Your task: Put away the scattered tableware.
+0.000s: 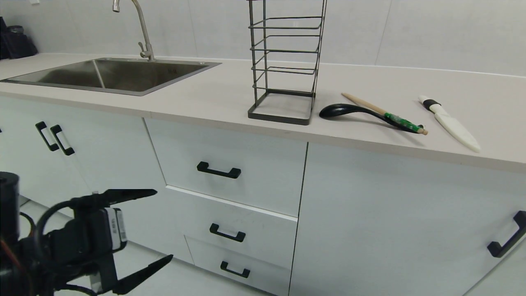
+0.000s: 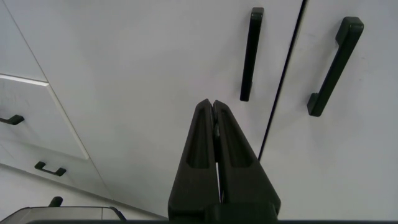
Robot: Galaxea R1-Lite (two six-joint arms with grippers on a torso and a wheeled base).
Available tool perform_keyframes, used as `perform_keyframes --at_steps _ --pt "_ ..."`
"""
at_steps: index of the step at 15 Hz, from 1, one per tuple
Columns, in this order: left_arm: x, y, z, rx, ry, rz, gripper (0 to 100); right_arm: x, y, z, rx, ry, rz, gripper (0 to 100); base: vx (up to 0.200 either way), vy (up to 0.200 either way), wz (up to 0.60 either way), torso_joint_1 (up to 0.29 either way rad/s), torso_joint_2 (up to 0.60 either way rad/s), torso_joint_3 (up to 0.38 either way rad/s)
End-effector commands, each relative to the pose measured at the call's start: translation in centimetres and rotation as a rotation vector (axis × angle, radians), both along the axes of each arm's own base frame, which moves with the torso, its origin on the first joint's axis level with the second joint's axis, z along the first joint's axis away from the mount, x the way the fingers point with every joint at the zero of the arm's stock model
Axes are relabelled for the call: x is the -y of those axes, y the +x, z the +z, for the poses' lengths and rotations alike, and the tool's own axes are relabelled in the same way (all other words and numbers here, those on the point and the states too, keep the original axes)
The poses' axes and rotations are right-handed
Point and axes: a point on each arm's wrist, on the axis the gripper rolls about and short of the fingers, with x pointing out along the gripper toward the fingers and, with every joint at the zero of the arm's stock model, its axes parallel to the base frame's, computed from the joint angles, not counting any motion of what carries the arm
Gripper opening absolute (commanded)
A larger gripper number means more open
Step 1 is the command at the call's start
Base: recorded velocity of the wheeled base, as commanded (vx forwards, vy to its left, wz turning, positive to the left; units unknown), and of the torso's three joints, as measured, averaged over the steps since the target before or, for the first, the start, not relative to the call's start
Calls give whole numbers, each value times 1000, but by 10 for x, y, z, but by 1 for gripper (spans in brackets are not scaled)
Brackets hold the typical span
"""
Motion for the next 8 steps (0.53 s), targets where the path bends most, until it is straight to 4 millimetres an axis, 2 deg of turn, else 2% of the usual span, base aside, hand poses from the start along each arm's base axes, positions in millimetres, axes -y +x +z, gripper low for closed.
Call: perform_keyframes --at_steps 1,5,8 --pt "15 9 -15 -64 63 -69 100 0 0 0 -2 0 1 0 0 0 0 0 0 0" --pt "29 35 -53 -83 319 -229 100 0 0 0 -3 0 0 0 0 0 0 0 0 0" --pt "34 46 -73 -142 393 -250 100 0 0 0 -2 0 0 0 0 0 0 0 0 0"
